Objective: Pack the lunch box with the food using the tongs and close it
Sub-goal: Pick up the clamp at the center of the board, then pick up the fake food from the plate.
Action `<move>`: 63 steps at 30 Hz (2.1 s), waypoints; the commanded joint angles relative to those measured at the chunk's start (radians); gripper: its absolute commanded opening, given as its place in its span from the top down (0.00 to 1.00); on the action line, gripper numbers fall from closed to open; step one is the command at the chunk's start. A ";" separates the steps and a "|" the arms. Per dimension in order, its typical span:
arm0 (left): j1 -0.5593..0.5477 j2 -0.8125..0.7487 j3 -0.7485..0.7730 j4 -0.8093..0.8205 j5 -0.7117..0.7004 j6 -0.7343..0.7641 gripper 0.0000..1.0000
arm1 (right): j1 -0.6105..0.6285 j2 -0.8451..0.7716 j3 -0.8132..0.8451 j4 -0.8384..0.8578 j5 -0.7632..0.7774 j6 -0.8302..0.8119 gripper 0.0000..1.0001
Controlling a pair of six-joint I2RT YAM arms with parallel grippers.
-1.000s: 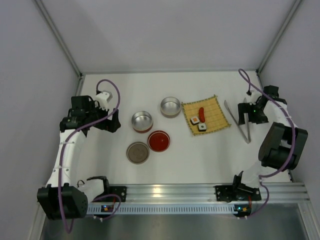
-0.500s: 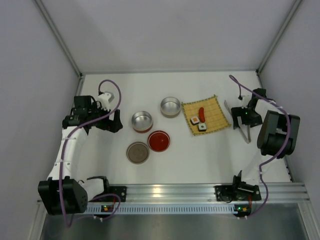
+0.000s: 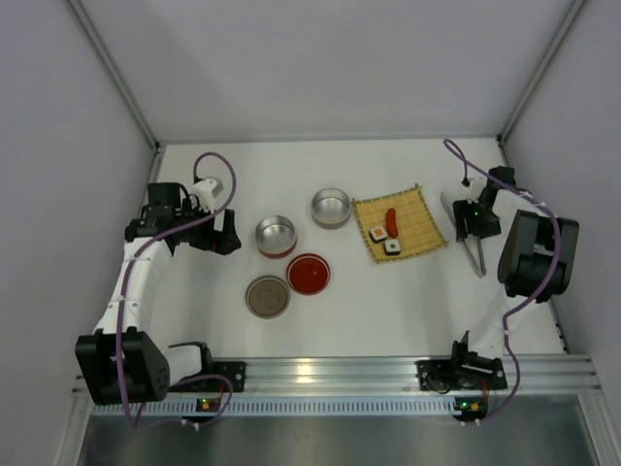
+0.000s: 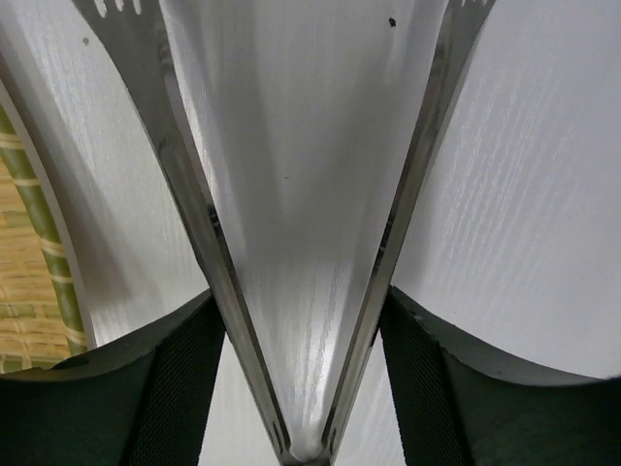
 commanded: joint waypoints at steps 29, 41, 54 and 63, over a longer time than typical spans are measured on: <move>0.005 0.005 0.051 0.062 0.043 -0.043 0.02 | -0.062 -0.232 0.195 -0.316 -0.238 -0.076 0.53; 0.004 0.005 0.067 0.051 0.087 -0.059 0.02 | -0.072 -0.412 0.304 -0.472 -0.360 -0.136 0.56; 0.004 -0.013 0.080 0.009 0.184 -0.048 0.02 | -0.022 -0.478 0.277 -0.586 -0.552 -0.190 0.55; 0.004 -0.074 0.053 0.064 0.094 -0.128 0.02 | 0.148 -0.534 0.156 -0.463 -0.383 -0.016 0.55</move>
